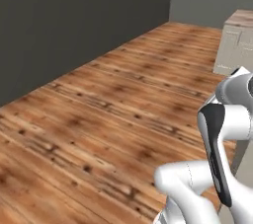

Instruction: Retrieve the tupperware and aluminum foil from the cabinet and place them on the dining counter near the plate with cucumber and kebab skewer to prepare for storing leftovers.

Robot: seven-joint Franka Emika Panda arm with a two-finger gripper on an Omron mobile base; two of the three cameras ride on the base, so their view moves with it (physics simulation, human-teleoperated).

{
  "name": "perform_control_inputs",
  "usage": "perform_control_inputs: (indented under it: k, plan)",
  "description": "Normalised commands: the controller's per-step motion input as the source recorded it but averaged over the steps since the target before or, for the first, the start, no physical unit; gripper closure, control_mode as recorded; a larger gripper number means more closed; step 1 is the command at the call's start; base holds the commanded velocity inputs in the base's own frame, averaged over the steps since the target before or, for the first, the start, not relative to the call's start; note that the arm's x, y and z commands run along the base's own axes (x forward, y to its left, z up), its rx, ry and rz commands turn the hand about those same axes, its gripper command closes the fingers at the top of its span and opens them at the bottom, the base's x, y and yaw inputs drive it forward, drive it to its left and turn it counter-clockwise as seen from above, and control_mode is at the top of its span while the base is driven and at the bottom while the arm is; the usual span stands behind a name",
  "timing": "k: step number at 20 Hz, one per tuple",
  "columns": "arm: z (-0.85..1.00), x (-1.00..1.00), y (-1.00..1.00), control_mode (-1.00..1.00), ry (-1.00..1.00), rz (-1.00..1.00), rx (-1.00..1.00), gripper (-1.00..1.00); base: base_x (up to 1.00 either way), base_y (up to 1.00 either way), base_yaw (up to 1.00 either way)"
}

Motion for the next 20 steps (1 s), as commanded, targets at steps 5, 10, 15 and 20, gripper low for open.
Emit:
perform_control_inputs:
  k: [5, 10, 15, 20]
  plan:
    - [0.00, 0.00, 0.00, 1.00, 0.00, 0.00, 0.00, -1.00, 1.00, 0.50, -0.49]
    - [0.00, 0.00, 0.00, 1.00, 0.00, 0.00, 0.00, -1.00, 1.00, 0.18, -0.47]
    - [0.00, 0.00, 0.00, 1.00, 0.00, 0.00, 0.00, -1.00, 1.00, 0.06, -0.48]
    - [0.00, 0.00, 0.00, 1.00, 0.00, 0.00, 0.00, -1.00, 1.00, 0.03, -0.45]
